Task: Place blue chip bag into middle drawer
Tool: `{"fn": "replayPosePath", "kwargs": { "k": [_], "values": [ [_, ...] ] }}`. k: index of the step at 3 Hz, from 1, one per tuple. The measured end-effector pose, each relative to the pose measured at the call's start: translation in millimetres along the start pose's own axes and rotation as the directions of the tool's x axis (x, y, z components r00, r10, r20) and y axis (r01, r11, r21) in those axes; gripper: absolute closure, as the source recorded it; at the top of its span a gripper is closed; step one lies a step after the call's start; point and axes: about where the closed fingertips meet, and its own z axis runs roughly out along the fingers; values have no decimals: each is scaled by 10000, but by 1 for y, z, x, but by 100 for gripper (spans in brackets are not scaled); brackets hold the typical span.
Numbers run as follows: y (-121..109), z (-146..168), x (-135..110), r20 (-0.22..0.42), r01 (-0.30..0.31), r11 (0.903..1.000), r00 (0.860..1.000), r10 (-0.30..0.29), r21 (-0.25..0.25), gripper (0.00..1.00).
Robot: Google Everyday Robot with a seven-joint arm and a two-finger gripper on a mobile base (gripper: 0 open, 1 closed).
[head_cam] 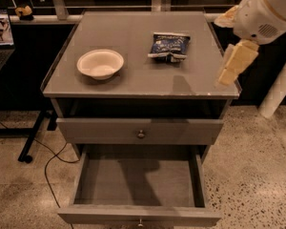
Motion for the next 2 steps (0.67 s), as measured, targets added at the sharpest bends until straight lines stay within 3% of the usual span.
{"fn": "replayPosePath", "kwargs": {
  "k": [1, 2],
  "values": [
    [-27, 28, -6, 198, -23, 9995, 9998, 29, -315, 0],
    [-33, 42, -7, -120, 285, 9971, 9995, -294, -708, 0]
  ]
}}
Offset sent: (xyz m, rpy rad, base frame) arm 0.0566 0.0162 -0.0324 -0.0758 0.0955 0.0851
